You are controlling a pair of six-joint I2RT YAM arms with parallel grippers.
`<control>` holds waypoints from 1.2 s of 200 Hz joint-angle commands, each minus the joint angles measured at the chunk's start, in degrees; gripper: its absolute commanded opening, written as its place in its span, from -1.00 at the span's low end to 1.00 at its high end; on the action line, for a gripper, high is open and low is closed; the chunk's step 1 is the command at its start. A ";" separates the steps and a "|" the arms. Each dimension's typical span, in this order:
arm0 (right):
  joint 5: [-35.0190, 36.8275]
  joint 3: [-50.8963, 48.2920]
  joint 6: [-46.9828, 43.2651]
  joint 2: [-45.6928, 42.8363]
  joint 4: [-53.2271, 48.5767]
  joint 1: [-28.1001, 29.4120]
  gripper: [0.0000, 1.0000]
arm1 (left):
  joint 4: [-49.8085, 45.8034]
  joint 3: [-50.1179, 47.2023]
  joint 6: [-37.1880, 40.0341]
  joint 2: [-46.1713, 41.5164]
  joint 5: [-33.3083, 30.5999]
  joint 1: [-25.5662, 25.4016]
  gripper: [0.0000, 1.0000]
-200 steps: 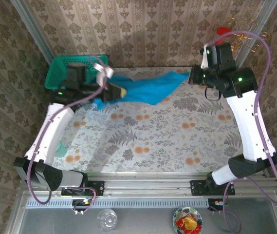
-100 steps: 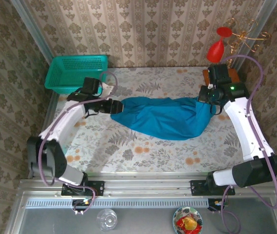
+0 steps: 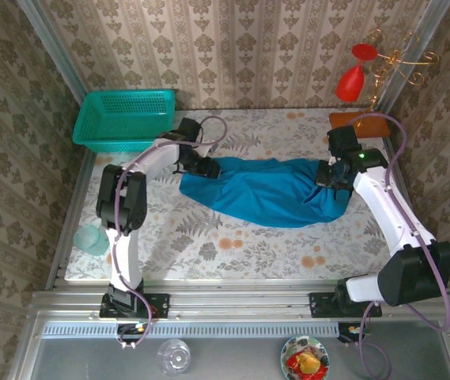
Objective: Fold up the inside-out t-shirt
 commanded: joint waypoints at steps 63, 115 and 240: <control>-1.24 0.65 1.01 -4.12 -0.66 -0.13 -1.00 | -15.35 18.80 14.94 13.84 -11.06 -5.05 -0.25; 0.27 2.20 0.65 -4.83 0.13 -0.54 -1.00 | -11.71 19.95 12.16 6.44 -13.67 -3.67 -1.00; -4.65 29.68 2.73 -6.90 5.65 -21.72 -1.00 | 2.33 19.18 -12.28 -29.38 14.55 25.28 -1.00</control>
